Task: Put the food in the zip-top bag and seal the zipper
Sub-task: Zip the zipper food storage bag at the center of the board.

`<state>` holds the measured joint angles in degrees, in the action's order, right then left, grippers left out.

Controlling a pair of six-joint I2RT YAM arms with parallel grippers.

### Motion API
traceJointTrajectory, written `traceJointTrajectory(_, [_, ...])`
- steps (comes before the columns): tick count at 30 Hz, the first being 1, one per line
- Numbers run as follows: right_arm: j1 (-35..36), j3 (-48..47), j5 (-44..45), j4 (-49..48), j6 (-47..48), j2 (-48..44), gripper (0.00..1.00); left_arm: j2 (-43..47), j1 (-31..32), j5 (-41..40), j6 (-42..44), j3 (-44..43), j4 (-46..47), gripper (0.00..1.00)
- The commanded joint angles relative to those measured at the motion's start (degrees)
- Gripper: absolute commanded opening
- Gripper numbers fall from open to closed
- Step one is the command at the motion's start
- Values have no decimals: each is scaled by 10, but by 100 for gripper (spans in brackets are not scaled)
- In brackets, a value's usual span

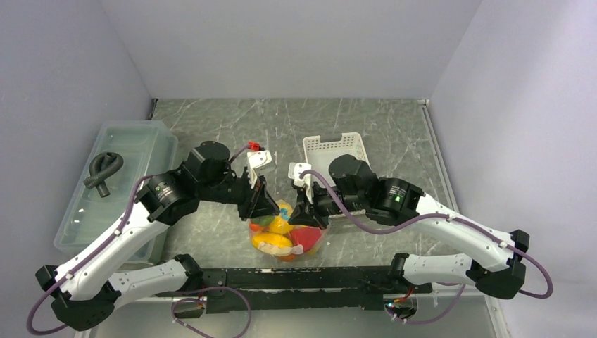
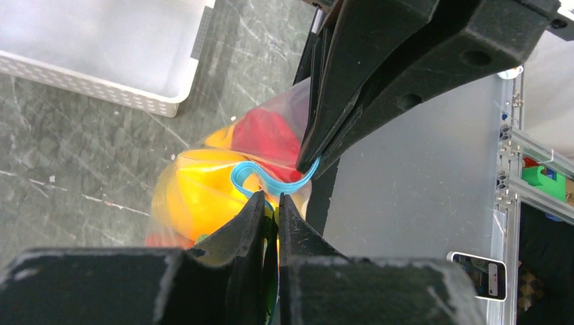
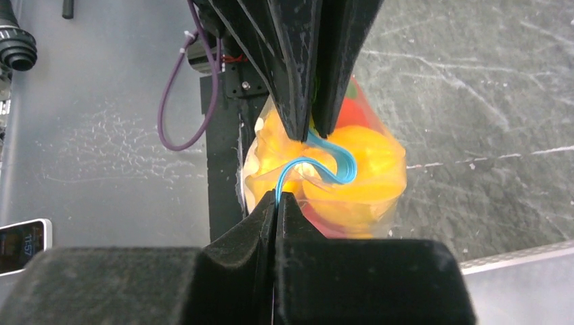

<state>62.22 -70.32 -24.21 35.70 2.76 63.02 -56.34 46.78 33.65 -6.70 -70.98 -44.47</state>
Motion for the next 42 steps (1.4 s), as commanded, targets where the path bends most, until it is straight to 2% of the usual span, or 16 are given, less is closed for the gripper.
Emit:
traceJointTrajectory(1, [1,27,28,-47,-11,-23,8,24,0,3,7,3,14,3])
traceJointTrajectory(6, [1,55,66,-51,-7,-40,33,35,-1,-2,2,22,9,2])
traceJointTrajectory(12, [1,39,71,-56,12,-43,49,49,0,-7,-18,64,31,1])
traceJointTrajectory(17, [1,33,28,-90,42,-24,54,56,0,1,-25,73,41,1])
traceJointTrajectory(30, [0,65,-96,-194,100,37,57,84,0,17,-39,72,48,2])
traceJointTrajectory(33, [1,68,-117,-202,108,46,55,94,0,19,-42,77,56,2])
traceJointTrajectory(36, [1,65,-134,-197,111,57,45,104,0,18,-45,81,63,3])
traceJointTrajectory(38, [1,66,-140,-197,108,61,34,107,0,17,-48,82,68,3])
traceJointTrajectory(42, [0,62,-140,-189,107,63,0,111,-1,16,-51,83,75,3])
